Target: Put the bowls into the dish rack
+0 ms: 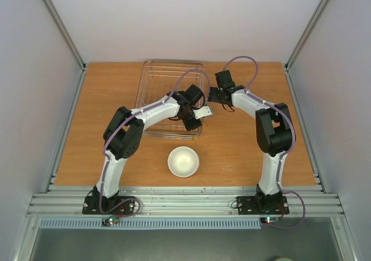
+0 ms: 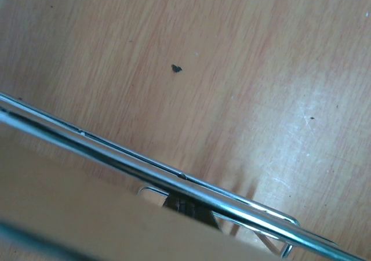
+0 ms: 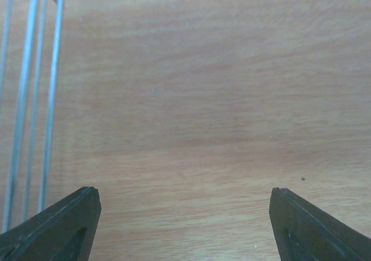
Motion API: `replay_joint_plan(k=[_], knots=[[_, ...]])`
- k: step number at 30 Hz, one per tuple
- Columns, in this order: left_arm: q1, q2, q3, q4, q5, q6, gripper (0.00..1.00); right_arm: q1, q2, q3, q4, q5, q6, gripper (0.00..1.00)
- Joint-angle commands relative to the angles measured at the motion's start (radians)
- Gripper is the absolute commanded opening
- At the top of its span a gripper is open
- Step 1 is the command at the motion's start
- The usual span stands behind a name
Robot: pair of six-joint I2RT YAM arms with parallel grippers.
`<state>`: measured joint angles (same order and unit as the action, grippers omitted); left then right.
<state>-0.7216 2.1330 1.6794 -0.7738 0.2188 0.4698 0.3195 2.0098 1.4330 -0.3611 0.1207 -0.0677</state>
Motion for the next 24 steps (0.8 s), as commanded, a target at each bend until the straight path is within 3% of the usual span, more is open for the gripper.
replay_joint_plan(k=[1, 8, 13, 17, 19, 20, 24], knots=[[-0.017, 0.02, 0.037, 0.055, 0.01, -0.039, 0.0, -0.005, -0.062, -0.028, 0.051, 0.027, 0.022, 0.82], [-0.019, -0.049, -0.033, 0.218, -0.182, -0.12, 0.01, -0.005, -0.103, -0.07, 0.048, 0.023, 0.022, 0.81], [-0.019, -0.091, -0.033, 0.185, -0.182, -0.136, 0.02, -0.005, -0.117, -0.087, 0.013, 0.018, 0.023, 0.81], [-0.019, -0.143, -0.063, 0.165, -0.161, -0.136, 0.12, -0.005, -0.14, -0.109, 0.013, 0.015, 0.027, 0.8], [-0.019, -0.171, -0.08, 0.156, -0.161, -0.126, 0.25, -0.004, -0.147, -0.115, 0.008, 0.017, 0.023, 0.8], [-0.018, -0.186, -0.089, 0.153, -0.169, -0.122, 0.27, -0.005, -0.15, -0.117, 0.004, 0.019, 0.022, 0.8], [0.012, -0.288, -0.163, 0.223, -0.214, -0.116, 0.19, -0.005, -0.169, -0.134, -0.008, 0.013, 0.02, 0.8]])
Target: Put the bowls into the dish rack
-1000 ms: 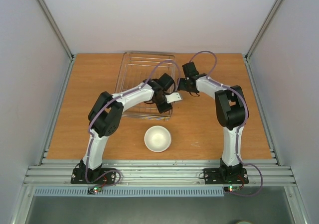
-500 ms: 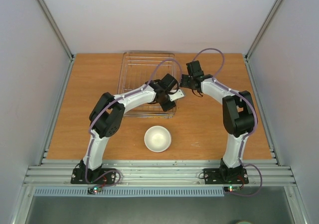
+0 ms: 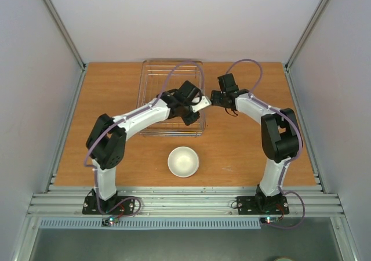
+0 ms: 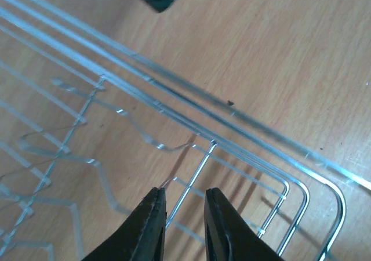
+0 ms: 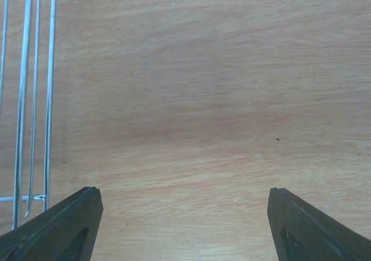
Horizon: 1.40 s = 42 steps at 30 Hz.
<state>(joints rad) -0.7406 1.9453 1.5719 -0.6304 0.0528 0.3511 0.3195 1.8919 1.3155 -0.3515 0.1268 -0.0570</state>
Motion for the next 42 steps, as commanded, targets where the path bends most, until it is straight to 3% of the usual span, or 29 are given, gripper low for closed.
replay_joint_plan(k=[1, 5, 11, 17, 19, 25, 35, 42], knots=[[0.052, -0.127, -0.072, 0.098, -0.05, -0.003, 0.16, -0.005, -0.058, -0.023, -0.021, -0.001, 0.006, 0.8], [0.218, -0.2, -0.086, 0.11, 0.004, -0.076, 0.05, -0.003, -0.084, -0.052, -0.044, -0.043, -0.003, 0.79], [0.42, -0.2, -0.115, 0.119, 0.012, -0.101, 0.01, -0.002, -0.166, -0.114, -0.061, -0.084, 0.0, 0.71], [0.526, -0.117, -0.097, 0.118, 0.015, -0.106, 0.0, 0.007, -0.248, -0.164, -0.078, -0.092, -0.002, 0.39], [0.534, -0.098, -0.095, 0.125, 0.014, -0.103, 0.0, 0.009, -0.272, -0.184, -0.083, -0.091, -0.003, 0.34], [0.569, -0.087, -0.08, 0.14, -0.001, -0.124, 0.01, 0.01, -0.329, -0.237, -0.092, -0.073, -0.006, 0.34], [0.626, -0.244, -0.162, 0.163, -0.003, -0.114, 0.0, 0.011, -0.327, -0.298, -0.068, -0.08, 0.006, 0.33], [0.638, -0.115, -0.121, 0.09, 0.008, -0.083, 0.0, 0.032, -0.362, -0.324, -0.035, -0.086, 0.013, 0.33]])
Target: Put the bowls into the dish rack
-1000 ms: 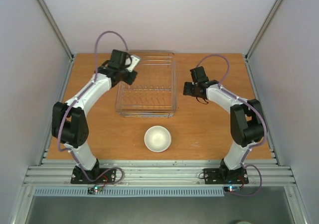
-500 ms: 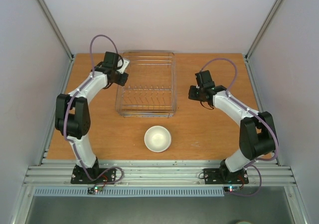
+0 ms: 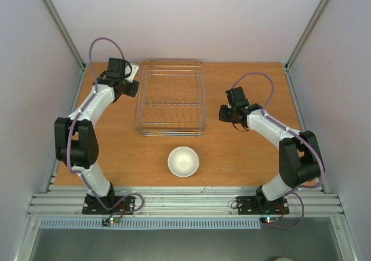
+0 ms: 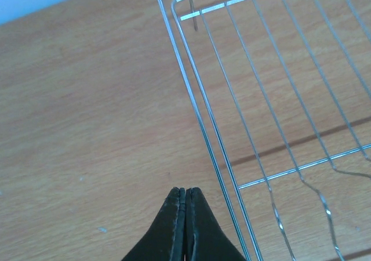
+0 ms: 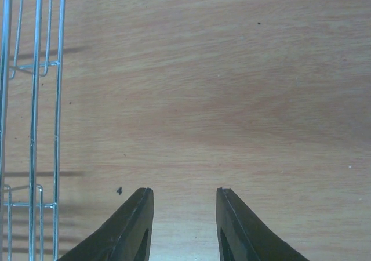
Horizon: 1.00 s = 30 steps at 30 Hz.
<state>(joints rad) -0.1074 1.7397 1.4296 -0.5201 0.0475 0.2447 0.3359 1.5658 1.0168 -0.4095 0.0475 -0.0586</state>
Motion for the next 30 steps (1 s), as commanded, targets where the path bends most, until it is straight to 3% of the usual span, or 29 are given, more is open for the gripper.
replay_joint_plan(k=[1, 8, 19, 30], knots=[[0.005, 0.108, 0.026, -0.018, 0.017, 0.026, 0.01, 0.017, -0.044, -0.031, 0.026, -0.003, 0.014, 0.33], [0.005, 0.194, 0.088, -0.028, 0.015, 0.024, 0.0, 0.017, -0.071, -0.073, 0.034, 0.026, 0.005, 0.33], [0.0, 0.201, 0.075, -0.039, 0.1, 0.018, 0.01, 0.018, -0.043, -0.122, 0.075, 0.009, 0.023, 0.33], [-0.096, 0.207, 0.066, -0.046, 0.11, 0.037, 0.0, 0.018, -0.042, -0.128, 0.079, 0.012, 0.025, 0.33]])
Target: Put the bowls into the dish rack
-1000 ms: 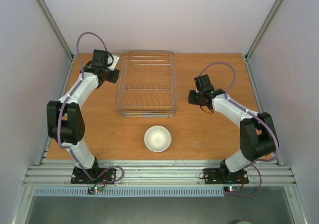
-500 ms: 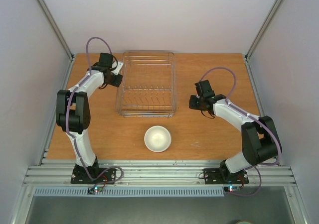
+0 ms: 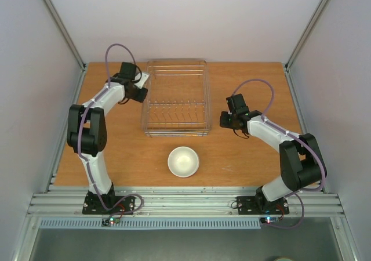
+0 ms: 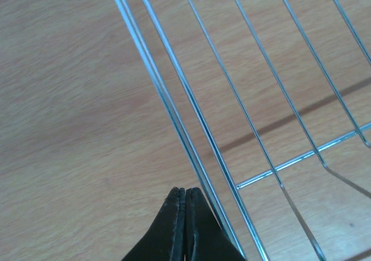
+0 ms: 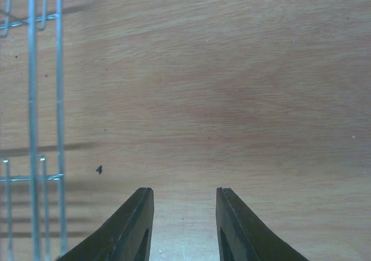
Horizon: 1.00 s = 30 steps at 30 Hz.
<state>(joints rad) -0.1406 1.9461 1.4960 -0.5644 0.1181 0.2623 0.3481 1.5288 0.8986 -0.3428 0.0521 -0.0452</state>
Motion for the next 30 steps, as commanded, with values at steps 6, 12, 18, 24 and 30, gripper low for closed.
replay_joint_plan(k=[6, 12, 18, 24, 30], knots=[[-0.129, 0.027, 0.026, -0.005, 0.013, 0.031, 0.0, 0.011, -0.042, -0.014, -0.027, 0.055, 0.019, 0.33], [-0.146, 0.035, 0.034, 0.0, -0.026, 0.036, 0.01, 0.051, -0.106, -0.009, -0.132, 0.285, 0.039, 0.38], [-0.146, 0.022, 0.012, 0.02, -0.049, 0.032, 0.0, 0.117, -0.198, -0.006, -0.221, 0.513, 0.078, 0.7], [-0.145, -0.011, 0.009, 0.019, -0.043, 0.022, 0.0, 0.132, -0.313, -0.029, -0.213, 0.463, 0.044, 0.99], [-0.127, -0.108, -0.017, 0.034, -0.023, -0.003, 0.07, 0.134, -0.383, -0.021, -0.259, 0.362, 0.027, 0.99]])
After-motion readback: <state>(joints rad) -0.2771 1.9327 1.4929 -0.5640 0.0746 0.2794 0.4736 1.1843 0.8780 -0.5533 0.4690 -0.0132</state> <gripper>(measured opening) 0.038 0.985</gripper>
